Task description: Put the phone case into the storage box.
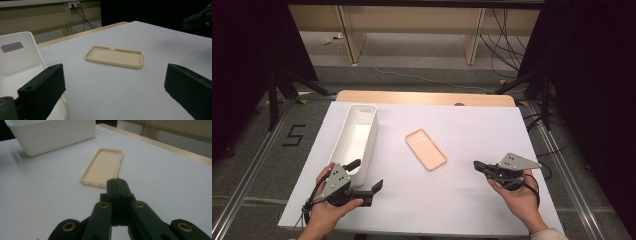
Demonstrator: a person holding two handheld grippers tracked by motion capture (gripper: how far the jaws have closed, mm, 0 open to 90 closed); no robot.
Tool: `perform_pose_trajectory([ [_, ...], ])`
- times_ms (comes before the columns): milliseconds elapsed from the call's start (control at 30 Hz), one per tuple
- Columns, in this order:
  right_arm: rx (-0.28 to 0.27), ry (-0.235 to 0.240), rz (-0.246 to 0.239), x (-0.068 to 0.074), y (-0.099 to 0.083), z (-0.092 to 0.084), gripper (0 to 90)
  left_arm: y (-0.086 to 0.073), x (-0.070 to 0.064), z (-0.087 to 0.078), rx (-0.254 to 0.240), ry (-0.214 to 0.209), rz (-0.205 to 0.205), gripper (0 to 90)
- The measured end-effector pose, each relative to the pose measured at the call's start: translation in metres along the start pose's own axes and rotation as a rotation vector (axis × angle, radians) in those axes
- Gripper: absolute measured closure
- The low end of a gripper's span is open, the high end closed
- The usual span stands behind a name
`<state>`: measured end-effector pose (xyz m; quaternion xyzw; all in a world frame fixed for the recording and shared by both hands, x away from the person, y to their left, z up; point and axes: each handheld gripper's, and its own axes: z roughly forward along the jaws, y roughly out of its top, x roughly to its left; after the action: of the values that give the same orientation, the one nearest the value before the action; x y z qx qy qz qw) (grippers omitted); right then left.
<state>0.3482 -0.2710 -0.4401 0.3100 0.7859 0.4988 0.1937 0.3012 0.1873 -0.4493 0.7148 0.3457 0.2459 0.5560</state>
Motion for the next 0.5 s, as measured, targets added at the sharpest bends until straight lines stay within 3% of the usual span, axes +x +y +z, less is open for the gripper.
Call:
perform_pose_trajectory([
  [167, 0.049, 0.002, -0.003, -0.004, 0.005, 0.02, 90.0, -0.001, 0.0, 0.001, -0.003, -0.006, -0.003, 3.1],
  [300, 0.087, 0.03, 0.007, -0.007, 0.01, 0.044, 90.0, -0.001, 0.0, 0.0, -0.002, -0.006, -0.005, 3.3],
  [500, 0.143, 0.023, -0.009, -0.01, 0.014, 0.066, 90.0, -0.001, 0.0, -0.001, 0.006, -0.003, -0.002, 3.4],
])
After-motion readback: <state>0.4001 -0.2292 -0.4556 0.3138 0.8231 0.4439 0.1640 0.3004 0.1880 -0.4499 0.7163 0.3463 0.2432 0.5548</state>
